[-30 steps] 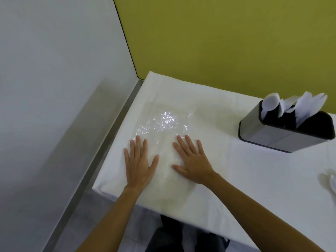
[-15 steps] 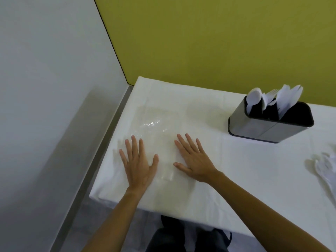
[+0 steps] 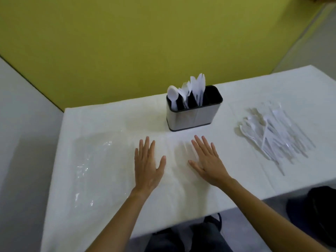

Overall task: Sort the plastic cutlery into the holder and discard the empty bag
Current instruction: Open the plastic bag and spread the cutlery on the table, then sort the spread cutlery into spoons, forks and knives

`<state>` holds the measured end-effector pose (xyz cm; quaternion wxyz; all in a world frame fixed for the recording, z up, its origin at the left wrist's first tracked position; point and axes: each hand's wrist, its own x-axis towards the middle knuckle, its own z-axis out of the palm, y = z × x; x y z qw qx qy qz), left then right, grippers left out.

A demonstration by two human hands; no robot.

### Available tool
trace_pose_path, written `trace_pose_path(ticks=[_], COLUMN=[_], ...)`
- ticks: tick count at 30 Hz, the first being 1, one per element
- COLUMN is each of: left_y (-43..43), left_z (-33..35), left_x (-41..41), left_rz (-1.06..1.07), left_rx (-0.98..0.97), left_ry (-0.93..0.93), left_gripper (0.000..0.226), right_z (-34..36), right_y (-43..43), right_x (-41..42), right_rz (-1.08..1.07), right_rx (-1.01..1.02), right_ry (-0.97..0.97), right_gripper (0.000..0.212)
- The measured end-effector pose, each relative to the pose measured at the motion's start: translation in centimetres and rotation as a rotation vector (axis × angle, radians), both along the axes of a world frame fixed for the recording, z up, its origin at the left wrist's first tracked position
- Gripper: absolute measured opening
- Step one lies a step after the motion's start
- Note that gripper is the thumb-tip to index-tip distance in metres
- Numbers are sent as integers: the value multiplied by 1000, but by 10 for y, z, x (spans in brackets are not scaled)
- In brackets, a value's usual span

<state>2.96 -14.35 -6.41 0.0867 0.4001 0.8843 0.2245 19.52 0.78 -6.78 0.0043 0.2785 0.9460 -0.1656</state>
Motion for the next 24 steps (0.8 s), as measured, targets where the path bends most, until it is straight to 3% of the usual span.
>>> trace_pose_path(ticks=[7,12,19,24], left_y=[62,118,218,267], left_z=[-6,-13,-6,-13], left_x=[59,102,181,222], left_rz=[-268,-306,-378,-275], left_rx=[-14,11,51,12], left_ry=[-96,-152,-171,-105], left_gripper=[77,74,54,52], right_z=[8,16,15,0], right_y=[59,118,209,254], right_x=[82,126,171,198], right_rz=[-310,-459,-393,-228], right_rx=[8,40,41,6], right_ry=[130,201,64,-53], right_gripper=[71,55,62,63])
